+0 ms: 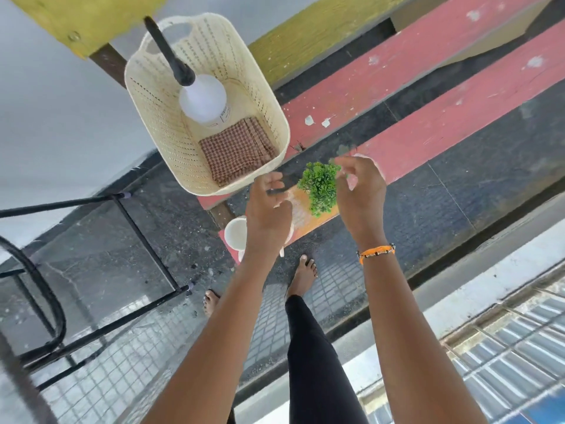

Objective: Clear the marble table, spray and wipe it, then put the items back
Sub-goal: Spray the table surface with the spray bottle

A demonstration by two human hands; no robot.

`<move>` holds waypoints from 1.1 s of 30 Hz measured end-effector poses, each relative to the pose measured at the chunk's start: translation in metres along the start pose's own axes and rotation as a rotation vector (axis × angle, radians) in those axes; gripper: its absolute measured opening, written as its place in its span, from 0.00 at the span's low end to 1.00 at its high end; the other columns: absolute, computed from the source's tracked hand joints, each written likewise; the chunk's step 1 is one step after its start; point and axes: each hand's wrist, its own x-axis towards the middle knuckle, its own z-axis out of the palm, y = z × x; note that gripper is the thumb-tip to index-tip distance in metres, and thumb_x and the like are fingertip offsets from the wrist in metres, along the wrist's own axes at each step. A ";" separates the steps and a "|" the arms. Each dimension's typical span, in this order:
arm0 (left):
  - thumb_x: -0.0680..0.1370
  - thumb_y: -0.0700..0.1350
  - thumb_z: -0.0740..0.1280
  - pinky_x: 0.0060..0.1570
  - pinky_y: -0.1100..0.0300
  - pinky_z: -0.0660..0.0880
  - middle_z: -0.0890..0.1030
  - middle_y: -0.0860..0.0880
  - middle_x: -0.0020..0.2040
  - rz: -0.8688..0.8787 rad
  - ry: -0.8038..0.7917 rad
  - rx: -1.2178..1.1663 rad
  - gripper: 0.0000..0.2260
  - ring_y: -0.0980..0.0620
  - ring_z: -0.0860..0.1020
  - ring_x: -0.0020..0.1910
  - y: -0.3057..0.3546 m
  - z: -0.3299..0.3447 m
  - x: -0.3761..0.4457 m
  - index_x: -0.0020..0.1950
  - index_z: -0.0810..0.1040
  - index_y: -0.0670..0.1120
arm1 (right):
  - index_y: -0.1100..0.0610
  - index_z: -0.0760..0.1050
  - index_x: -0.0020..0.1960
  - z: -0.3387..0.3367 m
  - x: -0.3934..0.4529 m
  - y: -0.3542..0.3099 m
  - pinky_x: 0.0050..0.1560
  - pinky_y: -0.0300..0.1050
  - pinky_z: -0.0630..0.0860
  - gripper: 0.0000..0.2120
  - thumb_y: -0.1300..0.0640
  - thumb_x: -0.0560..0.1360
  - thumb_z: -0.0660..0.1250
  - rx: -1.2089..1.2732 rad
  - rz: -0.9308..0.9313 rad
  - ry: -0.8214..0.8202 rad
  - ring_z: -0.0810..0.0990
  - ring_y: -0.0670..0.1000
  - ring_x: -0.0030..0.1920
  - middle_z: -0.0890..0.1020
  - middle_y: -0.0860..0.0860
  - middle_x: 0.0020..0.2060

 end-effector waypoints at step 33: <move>0.76 0.38 0.63 0.53 0.54 0.76 0.79 0.52 0.45 0.034 0.328 -0.304 0.10 0.47 0.79 0.49 0.026 -0.132 0.015 0.53 0.76 0.50 | 0.65 0.74 0.51 0.156 0.068 -0.155 0.45 0.39 0.68 0.07 0.68 0.73 0.63 0.074 -0.646 -0.214 0.75 0.55 0.45 0.78 0.57 0.45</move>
